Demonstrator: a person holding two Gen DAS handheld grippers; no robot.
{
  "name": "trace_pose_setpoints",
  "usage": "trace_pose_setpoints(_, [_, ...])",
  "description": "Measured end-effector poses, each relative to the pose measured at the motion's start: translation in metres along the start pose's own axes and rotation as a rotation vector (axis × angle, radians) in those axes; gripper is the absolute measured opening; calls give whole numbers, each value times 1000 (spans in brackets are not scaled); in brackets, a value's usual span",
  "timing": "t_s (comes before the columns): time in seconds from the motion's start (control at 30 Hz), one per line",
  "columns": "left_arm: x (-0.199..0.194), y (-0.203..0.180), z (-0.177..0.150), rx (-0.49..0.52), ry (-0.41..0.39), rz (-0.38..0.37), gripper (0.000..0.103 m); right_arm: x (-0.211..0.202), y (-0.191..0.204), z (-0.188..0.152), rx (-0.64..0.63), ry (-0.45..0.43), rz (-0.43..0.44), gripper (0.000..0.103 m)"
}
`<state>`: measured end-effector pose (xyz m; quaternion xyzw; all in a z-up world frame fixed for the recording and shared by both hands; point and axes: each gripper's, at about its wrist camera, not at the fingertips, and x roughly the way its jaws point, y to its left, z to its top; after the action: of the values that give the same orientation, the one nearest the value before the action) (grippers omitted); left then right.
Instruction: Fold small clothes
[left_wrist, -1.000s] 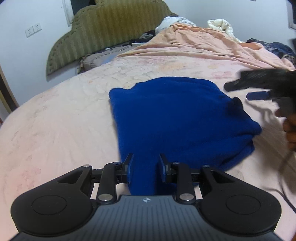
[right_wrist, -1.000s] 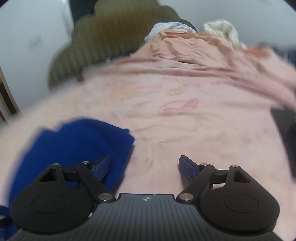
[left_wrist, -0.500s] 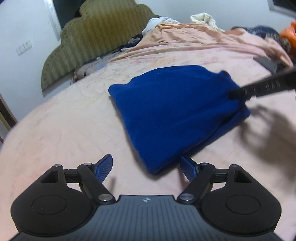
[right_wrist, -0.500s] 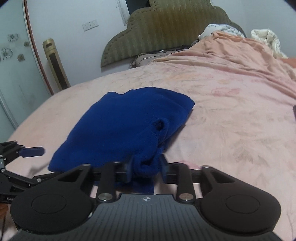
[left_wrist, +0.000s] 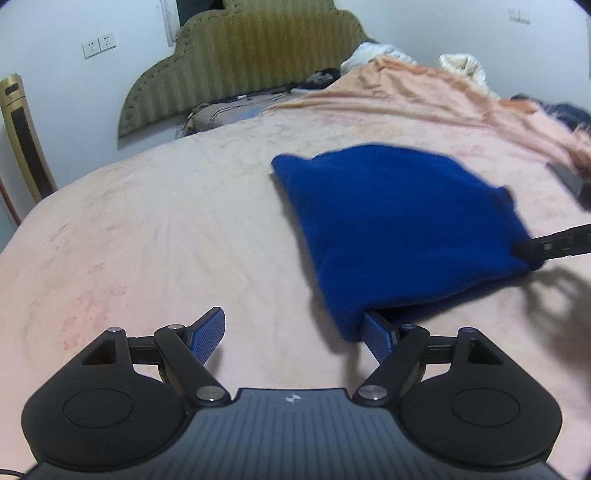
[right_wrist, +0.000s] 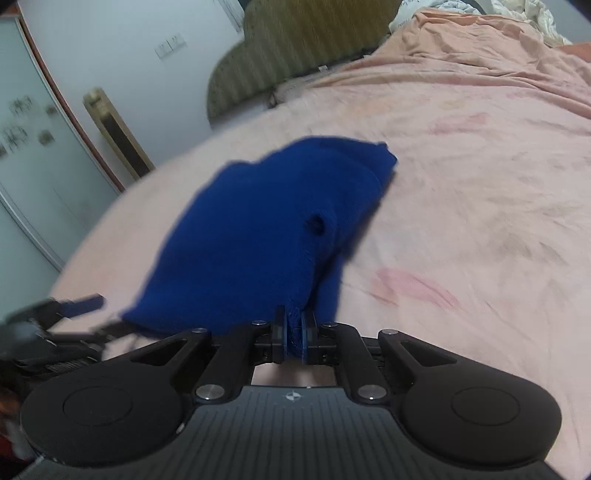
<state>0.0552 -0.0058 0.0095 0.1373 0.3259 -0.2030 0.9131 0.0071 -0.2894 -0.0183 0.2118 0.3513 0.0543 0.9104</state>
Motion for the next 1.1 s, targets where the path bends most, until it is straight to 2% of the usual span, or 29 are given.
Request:
trace_pose_setpoints(0.07, [-11,2,6,-19,-23,-32,80,-9,3,0,-6,-42,-22,22])
trace_pose_setpoints(0.17, [-15,3,20,-76,-38,-95,80,-23,19,5,-89,-144,-113,22])
trace_pose_setpoints(0.23, [-8,-1,31,-125,-27,-124,80,-26,34,7,-157,-182,-114,22])
trace_pose_setpoints(0.3, [7,-10,36,-139,23,-136,80,-18,47,6,-203,-161,-82,27])
trace_pose_setpoints(0.33, [15,-15,37,-131,50,-119,80,-12,51,5,-217,-140,-79,27])
trace_pose_setpoints(0.4, [30,-25,34,-118,115,-65,80,7,51,3,-226,-87,-122,27])
trace_pose_setpoints(0.43, [32,-27,33,-121,128,-61,80,14,48,2,-210,-66,-160,28])
trace_pose_setpoints(0.5, [32,-26,31,-136,128,-73,80,13,40,1,-165,-74,-174,28])
trace_pose_setpoints(0.63, [35,-24,32,-153,141,-64,80,0,44,3,-182,-102,-164,43])
trace_pose_setpoints(0.77, [36,-25,31,-162,153,-62,80,1,47,1,-186,-94,-149,47])
trace_pose_setpoints(0.97, [33,-26,23,-166,154,-57,80,8,51,-8,-199,-76,-193,55])
trace_pose_setpoints(1.1, [27,-28,16,-172,135,-47,80,3,54,-11,-182,-94,-204,72])
